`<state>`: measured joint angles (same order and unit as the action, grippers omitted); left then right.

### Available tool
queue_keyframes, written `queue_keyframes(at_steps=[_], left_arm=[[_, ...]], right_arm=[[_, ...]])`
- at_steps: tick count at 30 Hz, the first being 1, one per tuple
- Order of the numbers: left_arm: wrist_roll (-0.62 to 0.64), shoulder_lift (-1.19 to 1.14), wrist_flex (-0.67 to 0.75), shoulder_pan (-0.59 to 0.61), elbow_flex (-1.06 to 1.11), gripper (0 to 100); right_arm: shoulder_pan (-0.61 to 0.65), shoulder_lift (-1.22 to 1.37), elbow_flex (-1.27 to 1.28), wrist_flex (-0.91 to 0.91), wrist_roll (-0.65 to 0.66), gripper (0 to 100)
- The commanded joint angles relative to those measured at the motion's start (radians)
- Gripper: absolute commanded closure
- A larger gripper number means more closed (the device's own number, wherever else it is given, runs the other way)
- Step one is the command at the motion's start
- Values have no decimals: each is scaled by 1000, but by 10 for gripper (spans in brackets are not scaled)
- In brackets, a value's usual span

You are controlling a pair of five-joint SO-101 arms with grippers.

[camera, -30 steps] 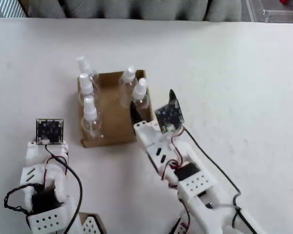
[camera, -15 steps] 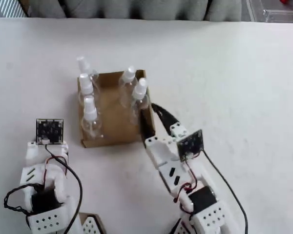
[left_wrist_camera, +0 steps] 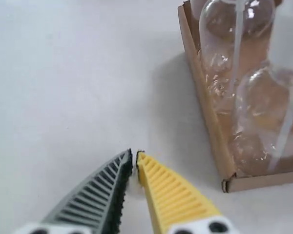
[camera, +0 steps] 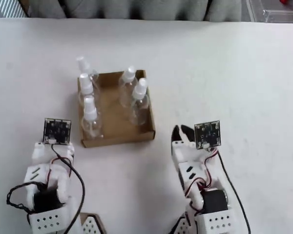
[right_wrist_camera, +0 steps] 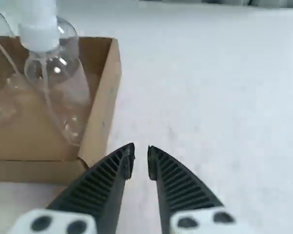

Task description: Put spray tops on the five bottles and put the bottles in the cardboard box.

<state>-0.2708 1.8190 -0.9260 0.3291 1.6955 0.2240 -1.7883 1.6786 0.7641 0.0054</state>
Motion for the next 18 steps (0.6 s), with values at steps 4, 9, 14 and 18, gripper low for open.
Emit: queue_keyframes(at_steps=[4, 9, 14, 18], left_arm=[[-8, 13, -26, -16, -3, 980], [-8, 13, -112, -54, -3, 980], [-8, 13, -130, -51, -3, 980], [-8, 13, -183, -50, -3, 980]], right_arm=[[-58, -12, 12, 159, 0, 983], [-51, -12, 12, 271, 0, 982], [-51, -12, 12, 341, 0, 982], [-54, -12, 12, 493, 2, 982]])
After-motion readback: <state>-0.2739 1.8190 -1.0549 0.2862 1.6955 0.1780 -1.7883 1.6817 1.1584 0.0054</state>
